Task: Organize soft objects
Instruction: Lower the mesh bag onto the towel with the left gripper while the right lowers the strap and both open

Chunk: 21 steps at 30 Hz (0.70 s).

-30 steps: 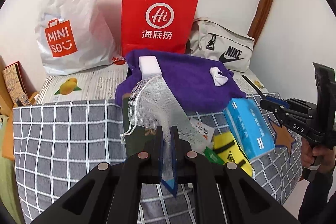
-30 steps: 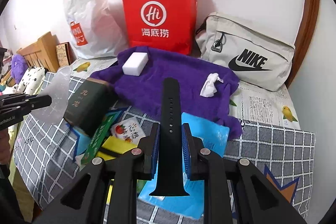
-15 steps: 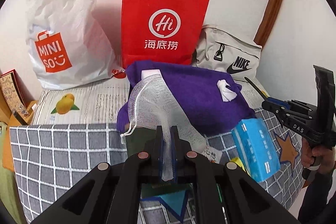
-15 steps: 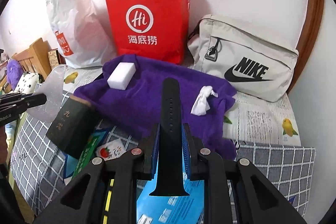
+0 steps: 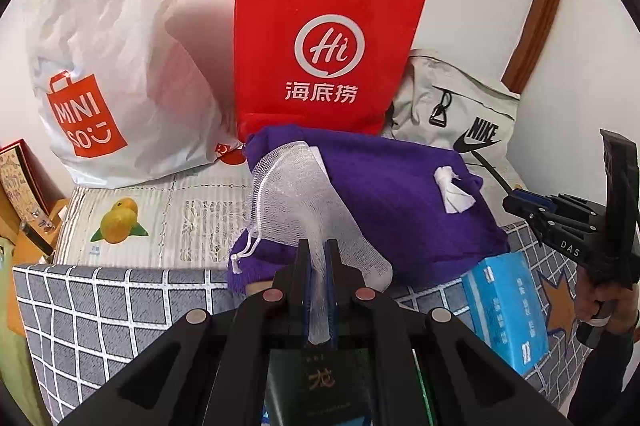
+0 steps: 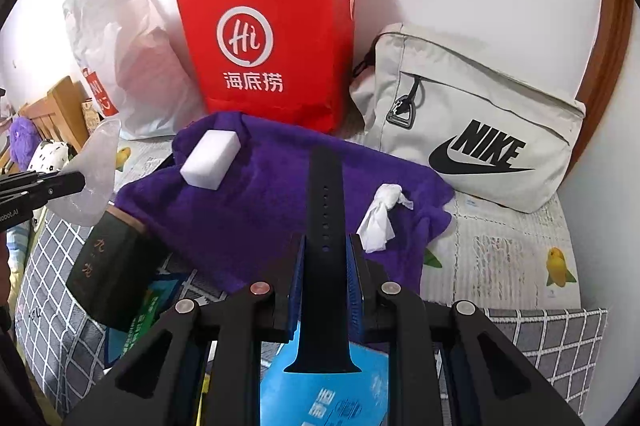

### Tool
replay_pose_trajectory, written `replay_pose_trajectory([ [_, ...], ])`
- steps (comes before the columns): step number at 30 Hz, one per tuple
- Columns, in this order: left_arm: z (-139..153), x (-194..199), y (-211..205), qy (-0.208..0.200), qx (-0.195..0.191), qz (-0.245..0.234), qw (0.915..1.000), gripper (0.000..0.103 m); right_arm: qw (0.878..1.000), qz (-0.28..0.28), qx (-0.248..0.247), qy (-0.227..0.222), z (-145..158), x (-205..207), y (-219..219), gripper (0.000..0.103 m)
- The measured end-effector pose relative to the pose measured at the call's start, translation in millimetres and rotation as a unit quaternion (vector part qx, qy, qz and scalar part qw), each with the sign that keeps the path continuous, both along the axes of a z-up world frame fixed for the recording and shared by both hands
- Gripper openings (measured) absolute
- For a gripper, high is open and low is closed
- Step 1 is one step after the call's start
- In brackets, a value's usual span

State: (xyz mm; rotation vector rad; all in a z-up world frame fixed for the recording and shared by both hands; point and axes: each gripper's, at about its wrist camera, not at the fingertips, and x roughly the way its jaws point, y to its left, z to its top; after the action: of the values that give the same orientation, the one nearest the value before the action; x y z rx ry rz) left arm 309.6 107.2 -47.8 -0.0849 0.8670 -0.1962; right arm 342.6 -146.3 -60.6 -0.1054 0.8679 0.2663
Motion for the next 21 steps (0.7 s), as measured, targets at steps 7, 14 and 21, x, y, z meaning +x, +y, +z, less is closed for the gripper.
replay_pose_trajectory([
  [7,-12,23,0,0.017,0.003,0.001,0.9999,0.007,1.000,0.000,0.000,0.014,-15,24,-7,0.020],
  [14,-22,45,-7,0.027,0.001,-0.007,0.9996,0.007,0.999,0.011,0.003,0.042,-36,44,-4,0.020],
  [21,-32,68,-17,0.038,-0.002,-0.015,0.9991,0.007,0.998,0.004,-0.004,0.064,-53,50,-6,0.020],
])
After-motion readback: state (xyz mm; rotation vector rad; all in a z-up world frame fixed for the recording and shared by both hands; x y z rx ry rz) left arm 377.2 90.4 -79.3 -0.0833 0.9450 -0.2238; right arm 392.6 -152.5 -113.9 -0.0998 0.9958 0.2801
